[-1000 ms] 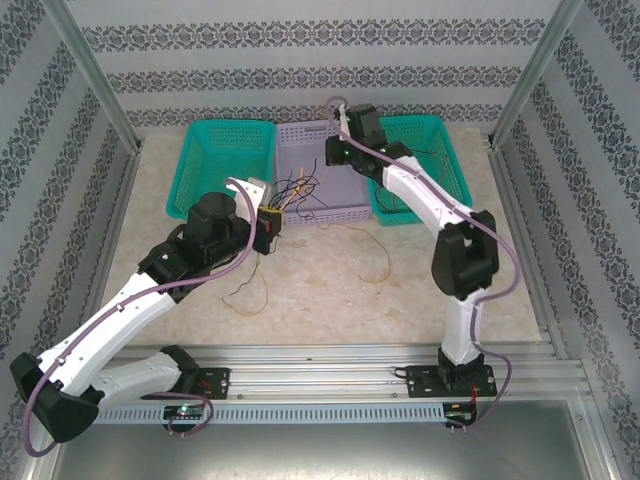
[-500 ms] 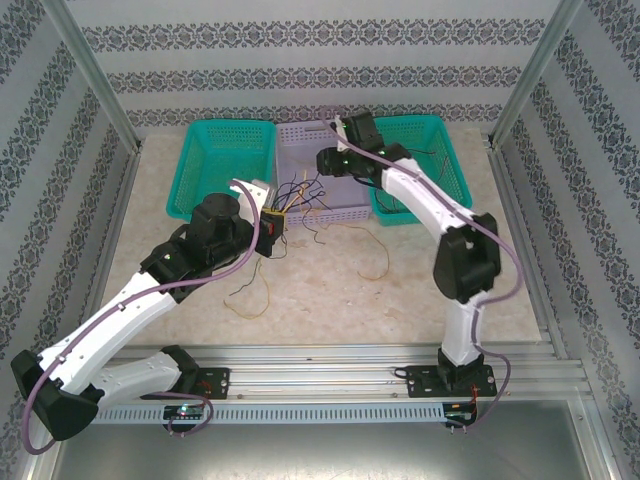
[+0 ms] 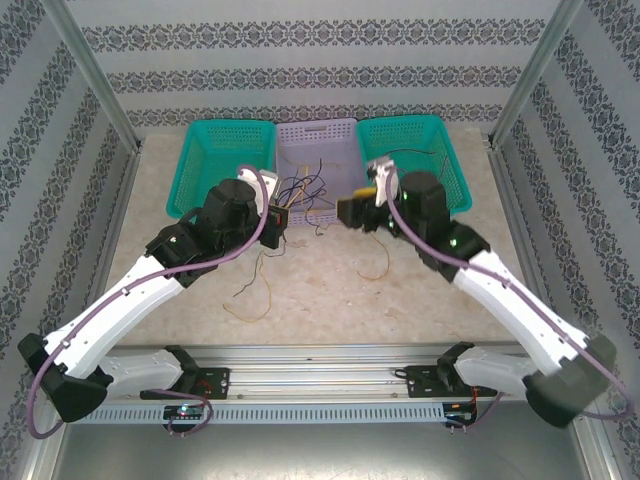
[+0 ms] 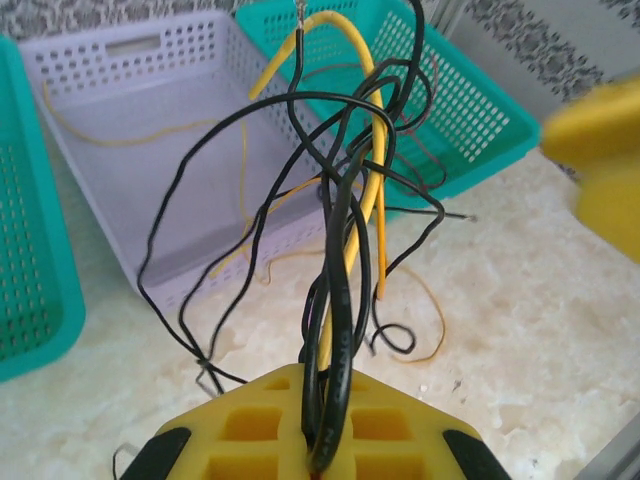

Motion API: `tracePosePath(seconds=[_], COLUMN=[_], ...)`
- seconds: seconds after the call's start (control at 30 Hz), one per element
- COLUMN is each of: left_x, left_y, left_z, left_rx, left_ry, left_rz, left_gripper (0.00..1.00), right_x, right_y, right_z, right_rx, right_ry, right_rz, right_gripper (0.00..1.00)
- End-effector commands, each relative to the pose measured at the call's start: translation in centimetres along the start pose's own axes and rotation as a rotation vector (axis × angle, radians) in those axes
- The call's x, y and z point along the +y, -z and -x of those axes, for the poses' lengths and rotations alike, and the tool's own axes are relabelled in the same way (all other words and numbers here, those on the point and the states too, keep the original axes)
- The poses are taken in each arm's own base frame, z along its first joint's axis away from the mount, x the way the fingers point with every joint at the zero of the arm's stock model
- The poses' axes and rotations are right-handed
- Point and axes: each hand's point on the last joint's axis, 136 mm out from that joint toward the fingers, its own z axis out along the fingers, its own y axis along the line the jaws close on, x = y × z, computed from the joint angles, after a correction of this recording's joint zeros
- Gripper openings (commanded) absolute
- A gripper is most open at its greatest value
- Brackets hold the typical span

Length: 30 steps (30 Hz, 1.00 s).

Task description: Untangle the cables

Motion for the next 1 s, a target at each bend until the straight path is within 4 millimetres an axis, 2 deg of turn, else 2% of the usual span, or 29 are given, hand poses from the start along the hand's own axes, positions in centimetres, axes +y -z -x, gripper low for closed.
tracePosePath(seconds=[0.0,0.1,0.2,0.27,0.37,0.53,0.83,0.9,0.97], left_x=[-0.1,-1.3,-2.6,-3.6,-4.5,-4.8,-4.9,-4.4,-3.2], left_y=[0.1,-0.1,0.1,0.1,-0.2,-0.7,-1.1,-0.8,-0.1], left_z=[-1.8,-2.7,-3.3,-3.9,-4.8,-6.0,-5.9,-5.5,-5.0], left_rx=[0.055,0.083,0.088,0.098,0.113,0.126,0.122,0.116,0.102], left_ry=[0.059,0.066,0.067,0.067,0.067,0.078,0.077,0.062,0.038], left_rz=[0.015,0.0,-0.005,-0.015,-0.02,-0.012,-0.01,0.017,0.082], left_gripper=[0.0,0.0,0.0,0.0,0.0,0.0,0.0,0.0,0.0], right_x=[3.0,3.9,3.6,3.1,2.5,1.6,3.0,2.2,-0.4], right_y=[0.7,0.3,-0.6,-1.0,-1.2,-1.1,-3.0,-3.3,-3.3], right_z=[-1.4,-3.7,-5.7,-6.4,-6.3,-5.9,-7.5,-8.3,-9.2], right_rx=[-0.053,-0.027,-0.002,-0.008,-0.031,-0.075,-0.016,0.015,0.036], right_ry=[0.008,0.022,0.04,0.046,0.06,0.082,0.067,0.084,0.088], right_rz=[0.119,0.148,0.121,0.1,0.06,0.001,0.081,0.035,-0.091], right_gripper=[0.58,0.59,0.59,0.59,0.58,0.58,0.55,0.55,0.56])
